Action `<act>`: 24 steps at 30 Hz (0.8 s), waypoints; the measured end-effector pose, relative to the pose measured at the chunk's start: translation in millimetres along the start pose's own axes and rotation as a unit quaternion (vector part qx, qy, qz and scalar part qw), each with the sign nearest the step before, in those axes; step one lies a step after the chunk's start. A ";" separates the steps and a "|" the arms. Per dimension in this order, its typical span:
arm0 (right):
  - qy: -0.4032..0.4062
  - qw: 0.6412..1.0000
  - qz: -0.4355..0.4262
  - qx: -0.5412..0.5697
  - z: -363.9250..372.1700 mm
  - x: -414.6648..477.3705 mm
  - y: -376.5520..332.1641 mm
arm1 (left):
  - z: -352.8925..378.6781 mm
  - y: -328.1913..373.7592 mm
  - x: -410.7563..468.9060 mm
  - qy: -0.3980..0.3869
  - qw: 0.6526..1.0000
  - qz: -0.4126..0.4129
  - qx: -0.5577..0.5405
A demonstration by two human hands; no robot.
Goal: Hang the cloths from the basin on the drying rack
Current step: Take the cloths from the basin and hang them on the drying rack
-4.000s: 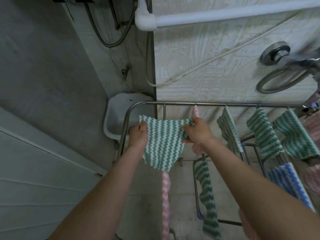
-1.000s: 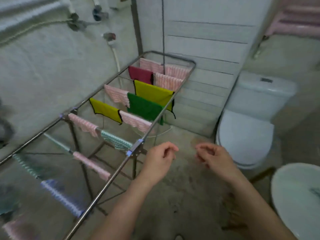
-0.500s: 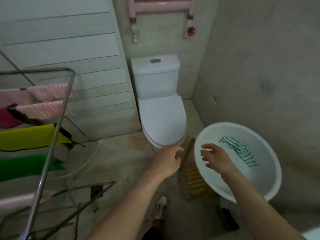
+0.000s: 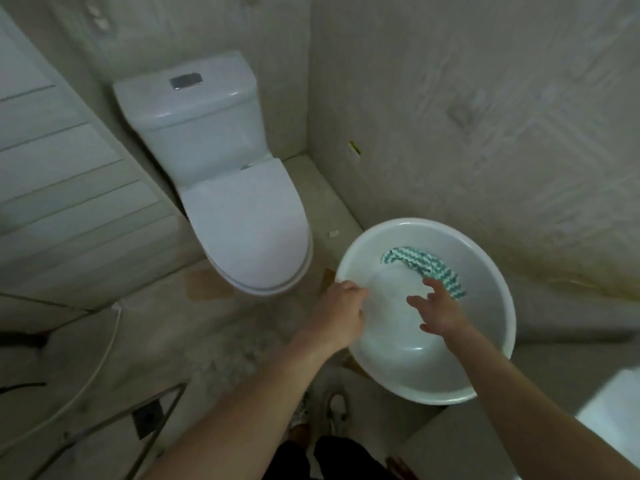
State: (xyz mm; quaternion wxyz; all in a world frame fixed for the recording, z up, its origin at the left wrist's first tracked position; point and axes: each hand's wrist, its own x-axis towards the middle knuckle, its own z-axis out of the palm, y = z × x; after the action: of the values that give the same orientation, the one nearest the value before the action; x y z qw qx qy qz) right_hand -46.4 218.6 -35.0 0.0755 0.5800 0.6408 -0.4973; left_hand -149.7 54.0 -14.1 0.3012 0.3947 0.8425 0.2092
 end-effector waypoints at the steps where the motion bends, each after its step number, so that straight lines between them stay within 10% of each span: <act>1: 0.009 1.000 -0.011 -0.026 -1.6 3.2 2.3 | 1.3 -0.4 -0.6 0.005 1.000 0.005 0.004; 10: 0.059 0.918 -0.204 -0.335 -17.3 101.2 7.1 | 49.1 16.3 67.8 -0.078 0.997 -0.007 0.012; 16: 0.095 0.907 -0.179 -0.370 -2.4 115.6 24.5 | 55.4 24.3 83.9 -0.087 0.996 -0.031 -0.018; 21: -0.055 0.991 -0.083 -0.093 5.5 94.2 24.8 | 53.3 27.4 93.5 -0.059 0.990 -0.085 -0.092; 24: -0.171 0.981 -0.034 0.083 -8.5 68.9 7.0 | 51.6 30.2 94.4 -0.024 0.969 -0.131 -0.208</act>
State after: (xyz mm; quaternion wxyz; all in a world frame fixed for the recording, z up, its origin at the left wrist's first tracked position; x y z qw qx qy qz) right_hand -58.3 269.7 -81.1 0.1188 0.4685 0.5937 -0.6434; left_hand -146.6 152.8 -66.4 0.4214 0.2151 0.8173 0.3288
